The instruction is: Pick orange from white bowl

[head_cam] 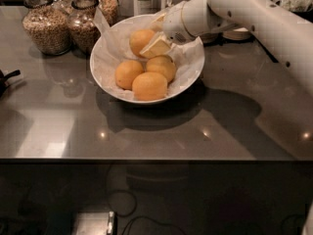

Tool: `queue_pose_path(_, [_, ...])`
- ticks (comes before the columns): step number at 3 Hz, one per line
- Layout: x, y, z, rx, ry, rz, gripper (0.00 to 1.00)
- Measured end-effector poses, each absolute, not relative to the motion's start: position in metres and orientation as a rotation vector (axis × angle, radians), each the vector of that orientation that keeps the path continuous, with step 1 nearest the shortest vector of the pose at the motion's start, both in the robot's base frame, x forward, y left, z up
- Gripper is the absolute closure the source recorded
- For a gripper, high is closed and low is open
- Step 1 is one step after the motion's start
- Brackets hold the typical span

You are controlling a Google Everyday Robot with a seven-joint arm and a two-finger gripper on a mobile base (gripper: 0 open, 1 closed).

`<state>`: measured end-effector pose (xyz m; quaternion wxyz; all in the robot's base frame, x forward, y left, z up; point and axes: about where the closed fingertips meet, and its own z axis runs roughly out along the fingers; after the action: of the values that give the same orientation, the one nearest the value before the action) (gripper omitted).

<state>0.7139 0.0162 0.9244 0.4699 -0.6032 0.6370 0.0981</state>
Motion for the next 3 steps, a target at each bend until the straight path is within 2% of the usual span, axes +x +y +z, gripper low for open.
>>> queue_pose_path(2, [0.673, -0.042, 1.030, -1.214, 1.328, 0.263, 1.00])
queue_pose_path(3, [0.634, -0.042, 1.079, -1.248, 1.199, 0.293, 1.00])
